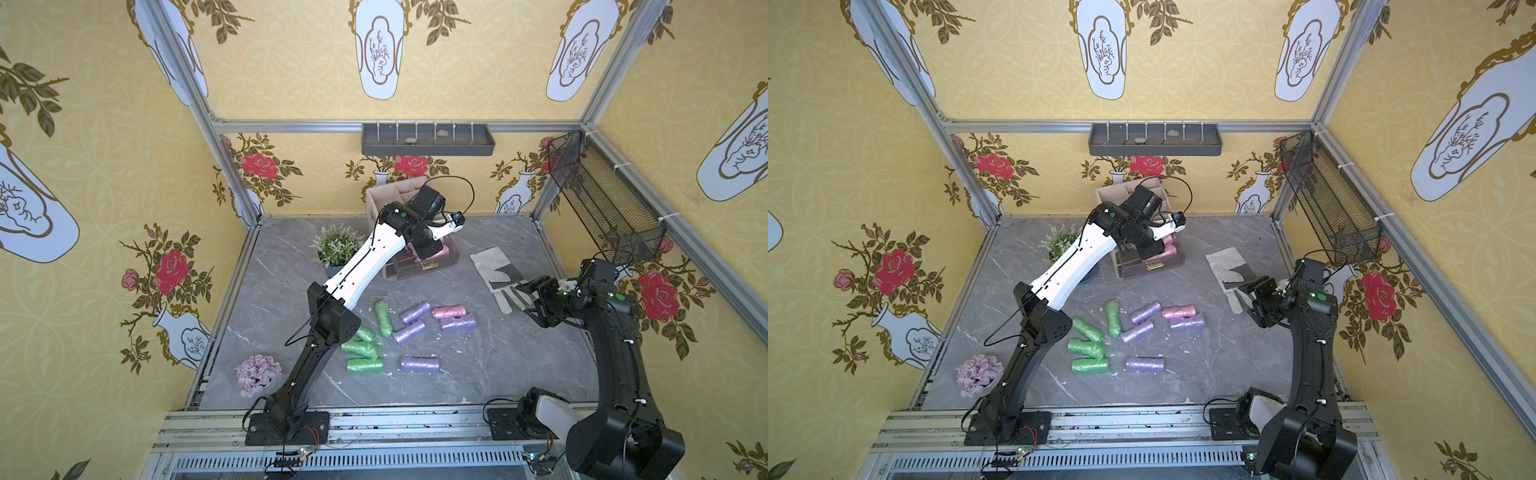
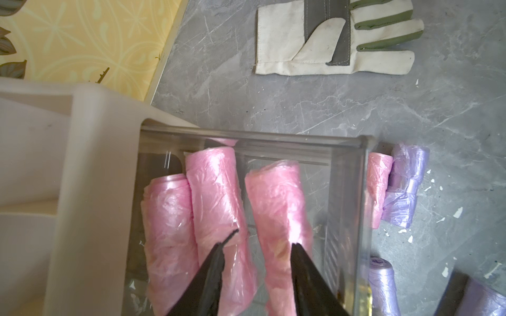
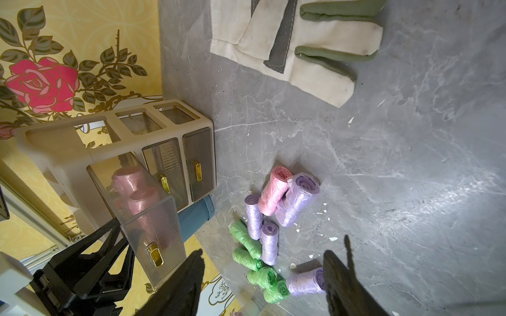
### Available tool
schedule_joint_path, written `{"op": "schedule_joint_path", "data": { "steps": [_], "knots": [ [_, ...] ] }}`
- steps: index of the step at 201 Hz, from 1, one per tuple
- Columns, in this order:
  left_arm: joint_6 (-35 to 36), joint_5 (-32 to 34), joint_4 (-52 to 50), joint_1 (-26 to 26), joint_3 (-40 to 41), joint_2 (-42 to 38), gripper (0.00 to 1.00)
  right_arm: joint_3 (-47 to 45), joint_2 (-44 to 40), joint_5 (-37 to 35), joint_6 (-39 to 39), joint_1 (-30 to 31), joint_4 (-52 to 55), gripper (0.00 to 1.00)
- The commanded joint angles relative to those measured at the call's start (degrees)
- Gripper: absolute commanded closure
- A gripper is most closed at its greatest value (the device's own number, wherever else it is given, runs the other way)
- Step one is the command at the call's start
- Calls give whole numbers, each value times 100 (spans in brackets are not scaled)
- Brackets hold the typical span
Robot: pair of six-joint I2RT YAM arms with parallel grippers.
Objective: Sort the rolls of trash bags by color and place them into the drawer
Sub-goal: Place the roll of trash bags in the drawer.
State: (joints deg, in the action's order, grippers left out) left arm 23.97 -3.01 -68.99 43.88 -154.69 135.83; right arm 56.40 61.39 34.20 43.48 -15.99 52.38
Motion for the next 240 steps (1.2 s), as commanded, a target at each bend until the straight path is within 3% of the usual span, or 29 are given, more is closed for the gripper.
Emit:
{"op": "schedule_joint_path", "data": {
  "steps": [1, 74, 126, 150, 197, 240],
  "knots": [
    [-32, 4, 167, -11, -12, -73, 57, 49, -30, 18, -22, 8, -71, 31],
    [-266, 173, 708, -2, 206, -773, 56, 269, -107, 9, 28, 17, 135, 31],
    [-692, 525, 1357, 24, 1027, -2032, 56, 599, -153, -97, 141, 83, 360, 30],
    [-1042, 1093, 1922, 33, 1885, -2887, 48, 675, -187, -239, 357, 269, 360, 30],
    [-1717, 1939, 3554, 33, 4757, -5175, 35, 679, -158, -818, 1062, 1245, 122, 30],
    [-2305, 2949, 3773, -11, 6258, -6556, 33, 537, -18, -1072, 1596, 1888, -198, 30]
  ]
}}
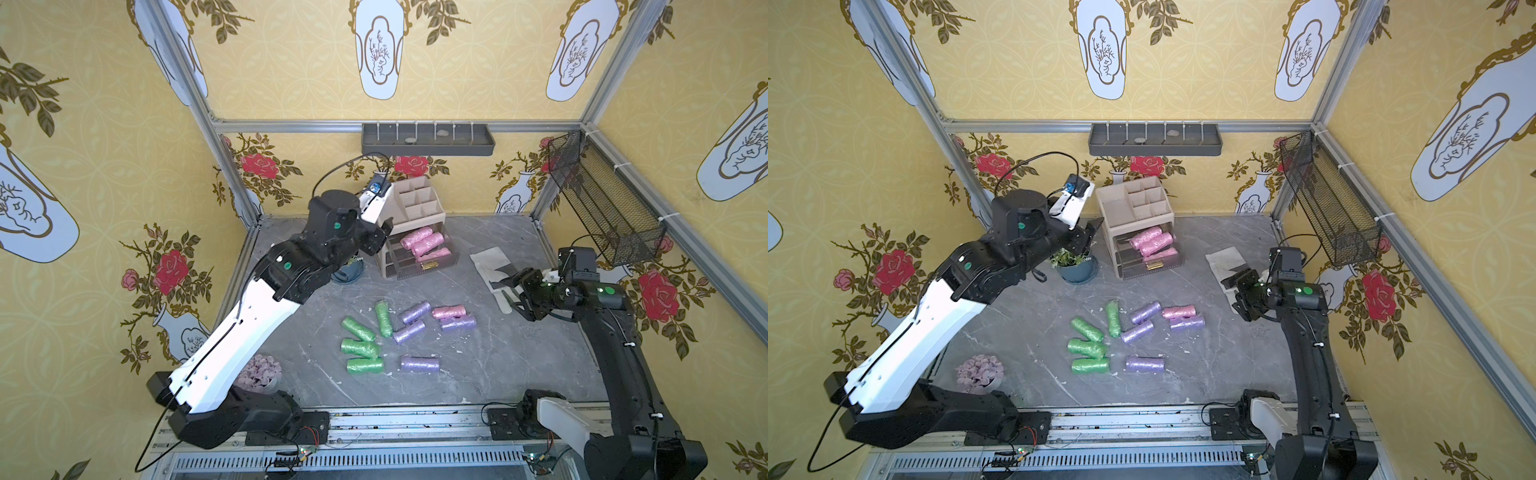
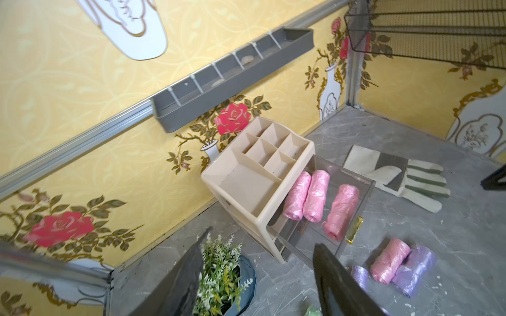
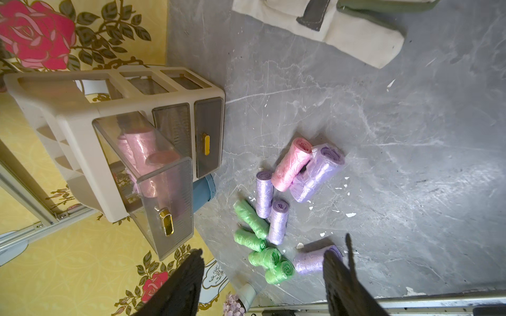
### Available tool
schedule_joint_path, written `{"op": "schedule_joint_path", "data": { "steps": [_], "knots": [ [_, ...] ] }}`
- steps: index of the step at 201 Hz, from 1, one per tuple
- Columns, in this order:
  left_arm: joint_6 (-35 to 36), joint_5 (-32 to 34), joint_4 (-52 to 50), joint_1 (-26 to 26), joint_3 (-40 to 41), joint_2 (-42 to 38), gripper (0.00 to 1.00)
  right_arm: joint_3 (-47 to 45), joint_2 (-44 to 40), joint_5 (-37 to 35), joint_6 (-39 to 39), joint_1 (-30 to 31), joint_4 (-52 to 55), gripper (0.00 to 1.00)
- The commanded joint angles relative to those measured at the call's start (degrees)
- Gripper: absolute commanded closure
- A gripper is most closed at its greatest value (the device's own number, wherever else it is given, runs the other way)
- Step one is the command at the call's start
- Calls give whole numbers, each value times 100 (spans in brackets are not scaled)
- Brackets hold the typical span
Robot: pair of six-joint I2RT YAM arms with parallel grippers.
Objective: Sort the rolls of trash bags by color and place them into the drawer
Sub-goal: Place the roll of trash bags in the drawer, then pick up the roll of trash bags from the center of the board.
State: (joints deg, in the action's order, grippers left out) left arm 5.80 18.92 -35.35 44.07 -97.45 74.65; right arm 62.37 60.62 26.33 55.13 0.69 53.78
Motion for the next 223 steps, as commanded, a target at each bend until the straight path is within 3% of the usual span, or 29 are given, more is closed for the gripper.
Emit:
{"op": "schedule_joint_path", "data": {
  "steps": [1, 26, 72, 150, 223],
  "knots": [
    [-504, 786, 403, -30, 560, -467, 32, -63, 57, -294, 443, 234, -344, 30],
    [-1113, 1569, -180, -74, 919, -941, 31, -239, 51, -410, 802, 463, -549, 31],
    [-1878, 2124, -676, -131, 1972, -1921, 29, -857, 23, -729, 1937, 1091, -1427, 35],
    [-2552, 2379, -1245, -151, 3124, -2632, 25, -967, 1137, -1619, 3506, 2275, -2379, 47],
    [-2751, 2204, -1053, -193, 3748, -2810, 25, -1084, 1749, -1773, 4189, 2653, -3026, 52]
  ]
}}
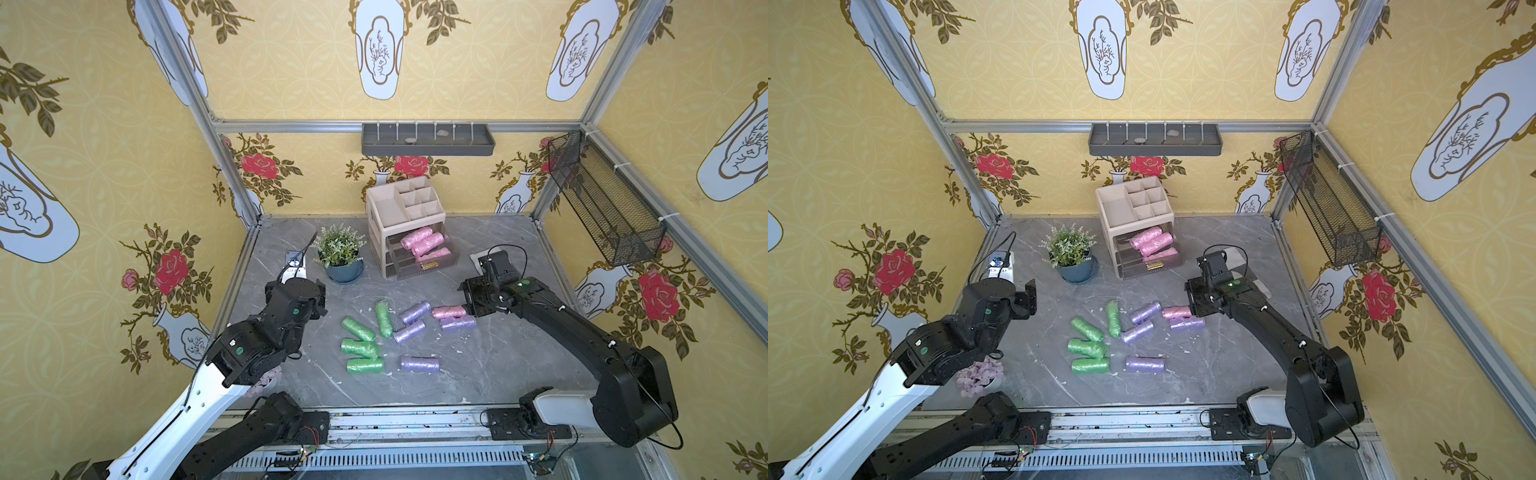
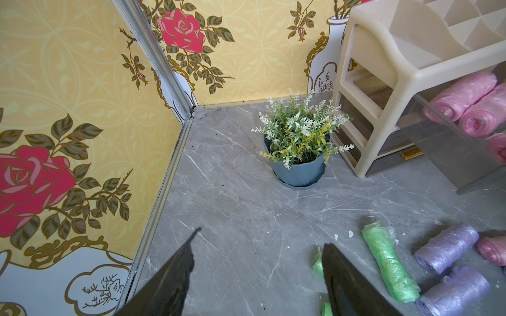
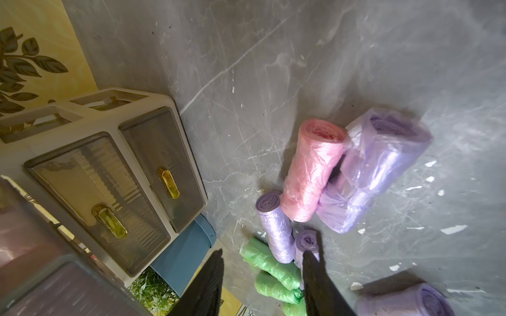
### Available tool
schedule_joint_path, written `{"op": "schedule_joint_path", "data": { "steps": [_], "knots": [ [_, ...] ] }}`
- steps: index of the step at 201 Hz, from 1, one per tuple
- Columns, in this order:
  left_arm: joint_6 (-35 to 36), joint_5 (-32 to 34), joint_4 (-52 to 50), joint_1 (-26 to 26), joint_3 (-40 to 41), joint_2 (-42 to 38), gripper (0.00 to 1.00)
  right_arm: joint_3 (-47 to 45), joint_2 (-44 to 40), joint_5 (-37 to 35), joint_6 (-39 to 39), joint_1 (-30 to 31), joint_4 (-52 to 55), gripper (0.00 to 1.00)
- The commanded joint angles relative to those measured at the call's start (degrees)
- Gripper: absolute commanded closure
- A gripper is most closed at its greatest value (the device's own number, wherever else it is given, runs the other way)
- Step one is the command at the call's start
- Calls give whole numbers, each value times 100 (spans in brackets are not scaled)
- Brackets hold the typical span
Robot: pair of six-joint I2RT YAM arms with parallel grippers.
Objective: Sort the rolls of trash bags by color and place them into the drawer
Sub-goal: Pick up the roll of trash bags from the center of the board.
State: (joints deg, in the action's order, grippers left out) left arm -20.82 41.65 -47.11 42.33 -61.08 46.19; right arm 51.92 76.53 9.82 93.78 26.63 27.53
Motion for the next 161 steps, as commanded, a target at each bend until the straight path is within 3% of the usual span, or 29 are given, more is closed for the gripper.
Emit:
{"op": "schedule_joint_path", "data": {
  "steps": [1, 161],
  "knots": [
    [-89, -73, 123, -20, 112, 37, 25, -41, 164, -113, 325, 60, -412, 52],
    [-132, -487, 487, -247, 587, 99, 24, -433, 934, 130, 657, 193, -1076, 50]
  ]
}}
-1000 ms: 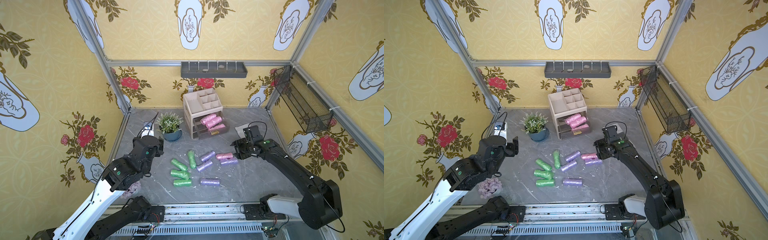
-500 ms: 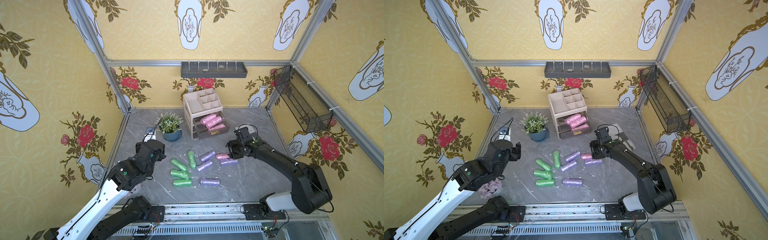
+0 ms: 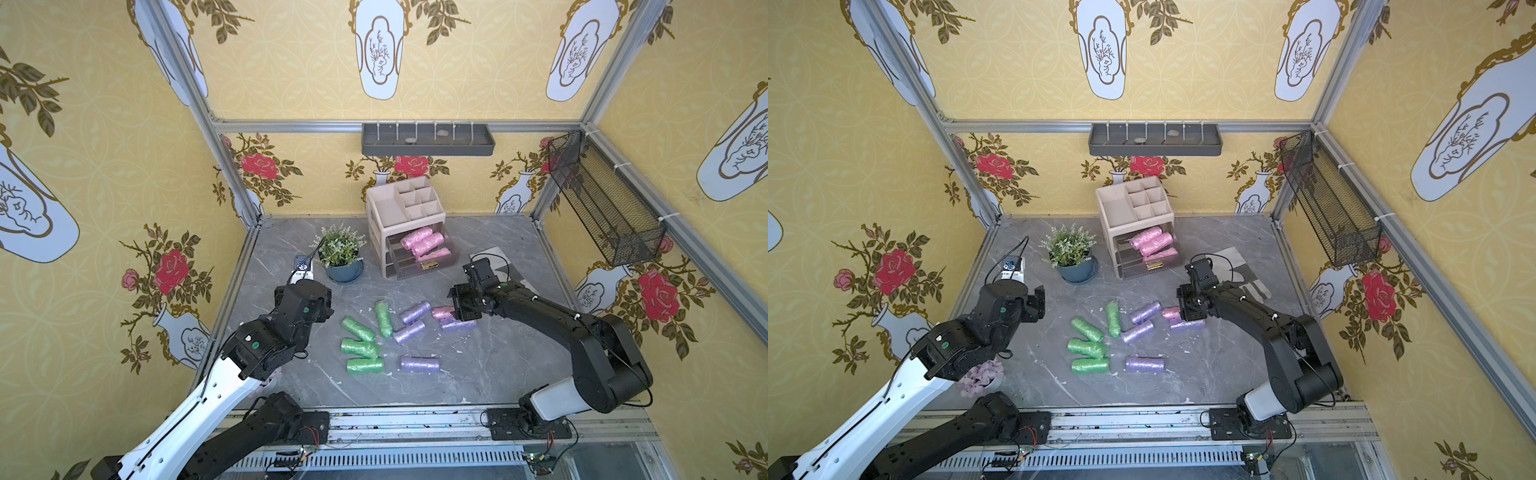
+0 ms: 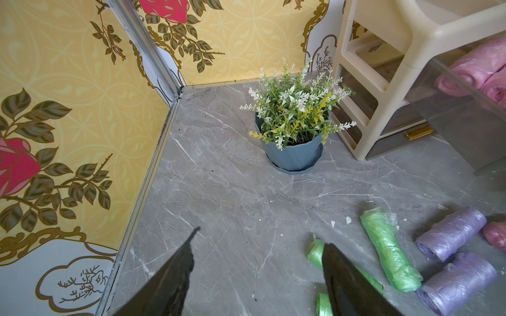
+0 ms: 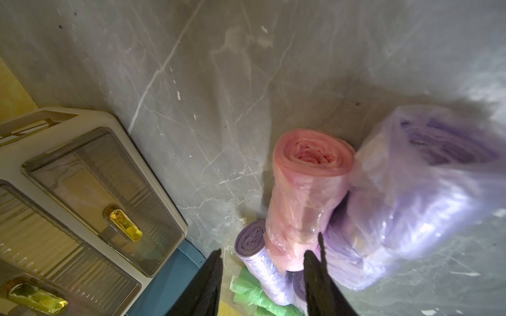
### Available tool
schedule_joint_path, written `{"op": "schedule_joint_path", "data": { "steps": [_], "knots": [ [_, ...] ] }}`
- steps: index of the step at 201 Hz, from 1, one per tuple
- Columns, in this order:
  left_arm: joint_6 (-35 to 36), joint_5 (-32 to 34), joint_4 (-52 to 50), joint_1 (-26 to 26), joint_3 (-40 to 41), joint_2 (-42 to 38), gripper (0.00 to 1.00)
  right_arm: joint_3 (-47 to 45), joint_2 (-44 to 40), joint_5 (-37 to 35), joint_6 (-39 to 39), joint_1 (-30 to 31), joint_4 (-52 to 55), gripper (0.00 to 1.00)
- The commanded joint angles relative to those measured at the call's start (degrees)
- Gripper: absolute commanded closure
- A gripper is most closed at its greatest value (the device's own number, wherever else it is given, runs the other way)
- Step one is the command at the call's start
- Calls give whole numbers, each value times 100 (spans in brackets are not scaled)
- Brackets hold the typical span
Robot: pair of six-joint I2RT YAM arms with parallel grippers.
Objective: Sort the rolls of trash bags by color and place them into the drawer
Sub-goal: Pick up the roll of trash bags from the center of the board.
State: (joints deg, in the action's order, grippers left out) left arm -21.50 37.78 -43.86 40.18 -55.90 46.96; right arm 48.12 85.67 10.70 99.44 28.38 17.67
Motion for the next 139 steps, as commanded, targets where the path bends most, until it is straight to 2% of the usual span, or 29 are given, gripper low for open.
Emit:
{"op": "schedule_joint_path", "data": {
  "steps": [1, 73, 139],
  "knots": [
    [-60, -102, 164, -35, 70, 23, 24, -46, 20, 44, 92, 18, -94, 50],
    [-83, -186, 202, -72, 149, 68, 24, -268, -41, 38, 121, 36, 29, 45],
    [-83, -210, 203, -98, 213, 7, 24, -176, 126, -16, 155, 36, -26, 45]
  ]
}}
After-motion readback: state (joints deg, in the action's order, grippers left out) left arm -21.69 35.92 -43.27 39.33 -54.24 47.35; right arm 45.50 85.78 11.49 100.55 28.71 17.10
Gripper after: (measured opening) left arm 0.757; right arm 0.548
